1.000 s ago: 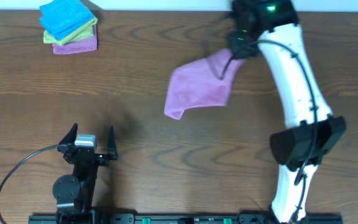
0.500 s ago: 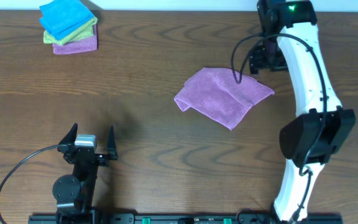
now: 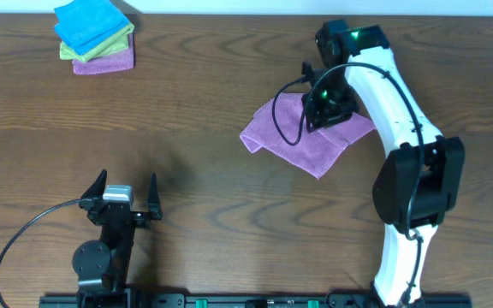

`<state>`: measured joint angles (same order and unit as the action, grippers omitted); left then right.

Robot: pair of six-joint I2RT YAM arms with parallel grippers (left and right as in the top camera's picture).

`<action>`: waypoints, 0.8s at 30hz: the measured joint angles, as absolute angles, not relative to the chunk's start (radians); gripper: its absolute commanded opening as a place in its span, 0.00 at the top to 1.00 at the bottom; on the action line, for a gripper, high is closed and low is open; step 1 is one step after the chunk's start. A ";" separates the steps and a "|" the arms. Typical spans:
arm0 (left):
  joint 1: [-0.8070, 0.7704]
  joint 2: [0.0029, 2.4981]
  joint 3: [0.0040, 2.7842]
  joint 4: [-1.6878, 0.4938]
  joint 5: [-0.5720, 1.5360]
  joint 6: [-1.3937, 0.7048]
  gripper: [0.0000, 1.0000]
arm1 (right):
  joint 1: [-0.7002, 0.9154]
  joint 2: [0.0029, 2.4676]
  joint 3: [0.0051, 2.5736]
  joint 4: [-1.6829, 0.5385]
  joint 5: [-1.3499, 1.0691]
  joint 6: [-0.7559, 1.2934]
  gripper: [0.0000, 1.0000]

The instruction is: Fold the cloth

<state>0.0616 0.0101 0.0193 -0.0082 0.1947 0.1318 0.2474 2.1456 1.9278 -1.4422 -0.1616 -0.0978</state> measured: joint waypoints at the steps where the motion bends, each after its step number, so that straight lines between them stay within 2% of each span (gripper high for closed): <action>1: 0.062 0.010 0.019 -0.008 0.195 0.132 0.04 | 0.250 2.135 1.909 -1.437 -0.168 -0.103 0.56; 5: 0.062 0.010 0.019 -0.008 0.195 0.132 0.05 | 0.265 2.018 1.806 -1.389 -0.187 -0.122 0.51; 12: 0.062 0.010 0.019 -0.008 0.195 0.132 0.04 | 0.280 1.604 1.512 -1.286 -0.233 -0.141 0.41; 19: 0.062 0.010 0.019 -0.008 0.195 0.132 0.05 | 0.280 1.468 1.258 -1.235 -0.310 -0.143 0.39; 21: 0.062 0.010 0.019 -0.008 0.195 0.131 0.05 | 0.280 1.444 1.210 -1.220 -0.336 -0.143 0.44; 22: 0.062 0.010 0.019 -0.008 0.195 0.131 0.05 | 0.280 1.438 1.190 -1.208 -0.345 -0.142 0.50; 24: 0.062 0.010 0.019 -0.008 0.196 0.131 0.05 | 0.280 1.433 1.158 -1.182 -0.357 -0.138 0.69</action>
<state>0.0616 0.0101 0.0193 -0.0082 0.1955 0.1314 0.2802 1.4330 1.1576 -1.1816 -0.3569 -0.1383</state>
